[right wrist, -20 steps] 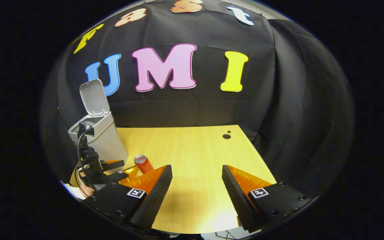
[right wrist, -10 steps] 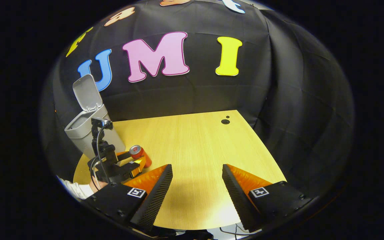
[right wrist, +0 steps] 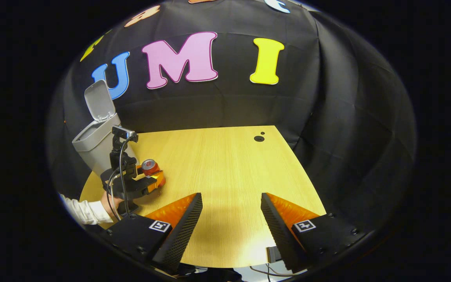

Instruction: Press the lid of the desktop garbage bin to open it, pick up the crumpled paper on the desktop and throw it into the bin, then pick up the pop can on the desktop and drop it into the bin, and finally close the garbage bin lid.

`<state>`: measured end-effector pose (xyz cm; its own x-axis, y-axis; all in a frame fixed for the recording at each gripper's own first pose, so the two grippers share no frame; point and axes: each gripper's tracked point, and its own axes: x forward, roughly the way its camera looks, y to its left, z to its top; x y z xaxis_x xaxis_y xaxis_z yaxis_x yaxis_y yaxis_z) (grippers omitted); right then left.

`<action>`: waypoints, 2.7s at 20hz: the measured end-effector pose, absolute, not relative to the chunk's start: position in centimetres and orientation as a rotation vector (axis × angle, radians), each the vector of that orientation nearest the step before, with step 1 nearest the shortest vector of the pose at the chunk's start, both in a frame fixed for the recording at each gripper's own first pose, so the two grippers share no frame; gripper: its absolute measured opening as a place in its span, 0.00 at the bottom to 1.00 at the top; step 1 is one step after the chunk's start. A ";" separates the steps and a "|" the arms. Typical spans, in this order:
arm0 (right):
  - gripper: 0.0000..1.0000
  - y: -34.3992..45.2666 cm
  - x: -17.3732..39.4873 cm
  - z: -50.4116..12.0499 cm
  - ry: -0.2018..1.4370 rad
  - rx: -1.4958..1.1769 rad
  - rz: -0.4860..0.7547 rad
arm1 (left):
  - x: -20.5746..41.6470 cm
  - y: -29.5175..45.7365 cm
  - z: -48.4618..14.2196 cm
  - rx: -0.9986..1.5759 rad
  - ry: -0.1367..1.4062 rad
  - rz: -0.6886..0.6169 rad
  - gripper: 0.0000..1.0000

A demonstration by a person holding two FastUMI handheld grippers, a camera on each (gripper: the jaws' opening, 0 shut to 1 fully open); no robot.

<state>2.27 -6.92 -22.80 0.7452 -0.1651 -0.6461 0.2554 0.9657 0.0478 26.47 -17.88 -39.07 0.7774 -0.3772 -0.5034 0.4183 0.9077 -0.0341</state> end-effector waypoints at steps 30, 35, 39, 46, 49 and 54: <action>0.98 -3.8 6.8 -20.5 0.496 0.227 -0.218 | 33.2 11.2 -15.6 -0.014 0.470 -0.213 0.83; 0.98 -2.2 6.3 -21.3 0.529 0.212 -0.209 | 33.8 11.0 -16.1 0.005 0.468 -0.234 0.89; 0.98 -2.5 6.0 -21.4 0.524 0.230 -0.239 | 33.6 11.1 -13.8 0.004 0.412 -0.252 0.97; 0.97 -2.5 5.2 -20.4 0.522 0.246 -0.267 | 33.5 10.1 -6.0 -0.038 0.264 -0.315 0.93; 0.98 -3.0 4.2 -19.8 0.512 0.257 -0.287 | 34.8 10.8 -1.8 -0.056 0.190 -0.289 0.92; 0.98 -4.2 2.3 -19.3 0.515 0.265 -0.324 | 38.9 14.8 5.6 -0.160 0.081 -0.235 0.91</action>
<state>2.27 -4.19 -19.29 0.8218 -0.2352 -0.5190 0.3665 0.9156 0.1655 38.86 14.80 5.61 0.9695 -0.2375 -0.0608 0.2247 0.9599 -0.1673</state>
